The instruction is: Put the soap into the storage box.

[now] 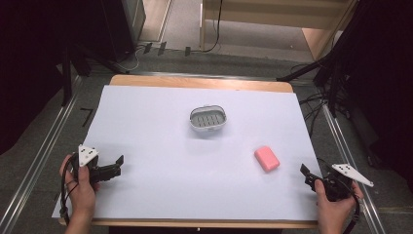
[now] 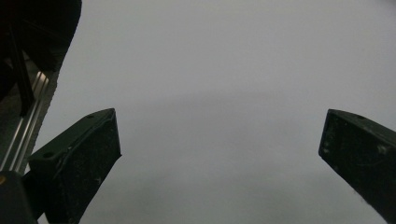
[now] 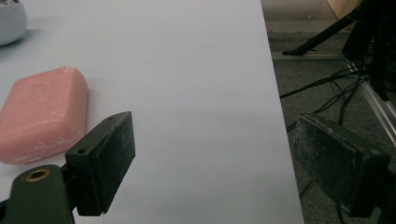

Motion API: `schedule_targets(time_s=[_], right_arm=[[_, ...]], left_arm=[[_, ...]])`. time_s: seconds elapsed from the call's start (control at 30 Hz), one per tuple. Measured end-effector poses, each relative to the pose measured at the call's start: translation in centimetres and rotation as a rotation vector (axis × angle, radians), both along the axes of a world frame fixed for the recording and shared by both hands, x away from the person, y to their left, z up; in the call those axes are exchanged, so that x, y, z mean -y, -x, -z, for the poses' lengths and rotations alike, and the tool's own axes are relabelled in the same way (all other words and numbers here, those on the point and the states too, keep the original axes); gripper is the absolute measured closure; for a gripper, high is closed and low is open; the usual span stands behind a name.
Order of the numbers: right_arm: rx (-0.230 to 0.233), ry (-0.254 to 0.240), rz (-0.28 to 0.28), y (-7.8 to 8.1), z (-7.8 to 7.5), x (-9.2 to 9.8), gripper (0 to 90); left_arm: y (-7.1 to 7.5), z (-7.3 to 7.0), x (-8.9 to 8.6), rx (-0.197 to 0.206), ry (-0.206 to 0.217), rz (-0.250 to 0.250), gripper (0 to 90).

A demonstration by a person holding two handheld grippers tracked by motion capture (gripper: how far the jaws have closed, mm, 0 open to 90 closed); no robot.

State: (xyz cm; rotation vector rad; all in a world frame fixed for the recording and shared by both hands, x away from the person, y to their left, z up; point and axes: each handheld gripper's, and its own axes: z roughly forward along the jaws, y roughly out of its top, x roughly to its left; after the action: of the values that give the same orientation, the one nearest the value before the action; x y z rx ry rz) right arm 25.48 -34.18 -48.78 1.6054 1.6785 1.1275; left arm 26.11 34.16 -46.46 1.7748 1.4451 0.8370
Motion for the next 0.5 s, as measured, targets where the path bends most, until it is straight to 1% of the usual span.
schedule_targets(time_s=[0.07,0.1,0.13,0.17,0.2,0.23,0.27,0.3,0.33,0.37,0.4,0.43,0.47,0.5], right_arm=[[-0.006,0.008,-0.003,0.0,0.0,-0.1,15.9],[-0.029,0.018,-0.019,-0.3,0.0,-0.3,21.1],[-0.029,0.018,-0.019,-0.3,0.0,-0.3,21.1],[-0.037,0.029,-0.022,-0.3,-0.1,-0.5,21.9],[-0.049,0.042,-0.028,-0.4,-0.1,-0.7,25.1],[-0.080,0.099,-0.047,-0.5,-0.4,-1.0,32.5],[-0.080,0.099,-0.047,-0.5,-0.4,-1.0,32.5],[-0.086,0.124,-0.049,-0.6,-0.6,-1.2,34.4],[-0.095,0.123,-0.051,-0.7,-1.0,-1.4,35.2],[-0.103,0.108,-0.060,-0.8,-1.4,-1.4,35.2],[-0.134,0.105,-0.078,-1.1,-1.9,-1.6,33.4],[-0.134,0.105,-0.078,-1.1,-1.9,-1.6,33.4],[-0.160,0.105,-0.085,-1.2,-2.0,-1.7,32.5],[-0.241,0.146,-0.111,-1.6,-2.6,-2.3,31.8]], left_arm=[[0.0,0.0,0.0,0.000,-0.004,-0.001,0.0],[0.0,0.0,0.1,0.000,-0.004,-0.002,0.0],[0.0,0.0,0.1,0.000,-0.004,-0.002,0.0],[0.0,0.0,0.0,-0.001,-0.004,-0.002,0.0],[0.0,0.0,0.0,0.000,-0.005,-0.002,0.0],[0.0,0.0,0.0,0.000,-0.006,-0.003,0.0],[0.0,0.0,0.0,0.000,-0.006,-0.003,0.0],[0.0,0.0,0.1,0.000,-0.006,-0.003,0.0],[0.0,0.0,0.1,0.000,-0.006,-0.004,0.0],[0.0,0.0,0.1,-0.001,-0.006,-0.004,0.0],[0.0,0.0,0.1,-0.001,-0.006,-0.004,0.0],[0.0,0.0,0.1,-0.001,-0.006,-0.004,0.0],[0.0,0.0,0.1,0.000,-0.006,-0.004,0.0],[0.0,0.0,0.1,0.000,-0.006,-0.004,0.0]])
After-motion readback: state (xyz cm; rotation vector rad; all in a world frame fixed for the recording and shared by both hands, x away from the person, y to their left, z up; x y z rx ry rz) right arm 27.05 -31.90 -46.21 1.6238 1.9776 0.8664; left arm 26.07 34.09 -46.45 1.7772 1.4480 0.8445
